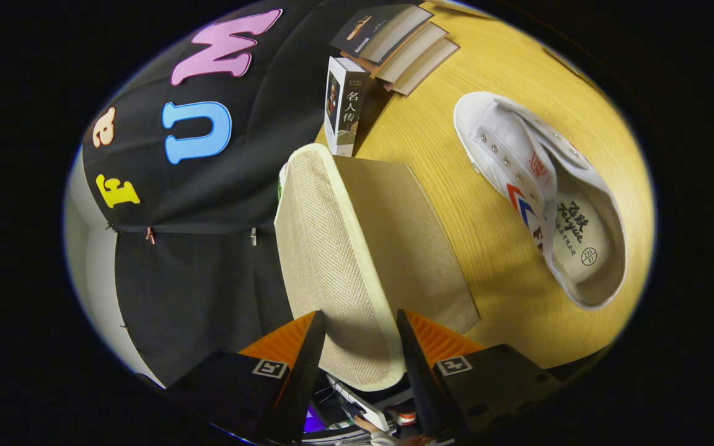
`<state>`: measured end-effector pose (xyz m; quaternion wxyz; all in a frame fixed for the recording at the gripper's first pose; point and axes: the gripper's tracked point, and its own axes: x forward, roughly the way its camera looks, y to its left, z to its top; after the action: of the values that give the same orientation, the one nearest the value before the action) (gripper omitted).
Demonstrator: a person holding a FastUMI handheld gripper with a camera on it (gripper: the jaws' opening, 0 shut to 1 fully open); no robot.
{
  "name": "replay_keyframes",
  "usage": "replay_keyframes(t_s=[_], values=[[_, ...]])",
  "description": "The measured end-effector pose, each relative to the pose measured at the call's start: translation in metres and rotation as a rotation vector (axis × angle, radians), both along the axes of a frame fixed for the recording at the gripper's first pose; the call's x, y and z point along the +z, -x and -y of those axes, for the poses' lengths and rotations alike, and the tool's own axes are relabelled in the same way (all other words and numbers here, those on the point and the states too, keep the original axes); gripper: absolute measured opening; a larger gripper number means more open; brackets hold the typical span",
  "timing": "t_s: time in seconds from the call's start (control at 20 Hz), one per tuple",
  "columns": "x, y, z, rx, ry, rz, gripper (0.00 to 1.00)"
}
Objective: Open the storage box then place both shoes into the box .Put the left shoe in first, then the right shoe, with the right side of both shoes facing outward in a uniform manner.
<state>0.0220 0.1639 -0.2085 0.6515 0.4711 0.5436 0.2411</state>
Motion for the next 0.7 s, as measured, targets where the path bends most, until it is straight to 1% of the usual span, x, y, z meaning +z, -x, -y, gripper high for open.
replay_keyframes(t_s=[0.05,0.1,0.2,0.25,0.3,0.35,0.4,0.5,0.6,0.7], values=[[0.001,0.000,0.000,0.003,-0.007,-0.006,0.68],[0.004,-0.001,0.001,0.000,-0.017,-0.006,0.60],[0.008,-0.001,0.001,-0.015,-0.022,-0.010,0.39],[0.011,0.000,0.001,-0.010,-0.030,-0.005,0.29],[0.012,0.000,-0.001,-0.010,-0.023,0.007,0.21],[0.013,-0.001,0.001,-0.008,-0.009,0.022,0.20],[0.014,0.001,0.000,0.007,0.013,0.043,0.13],[0.015,0.004,0.000,0.036,0.063,0.066,0.06],[0.025,0.007,-0.001,0.047,0.087,0.068,0.06],[0.045,0.011,-0.009,0.054,0.071,0.078,0.06]])
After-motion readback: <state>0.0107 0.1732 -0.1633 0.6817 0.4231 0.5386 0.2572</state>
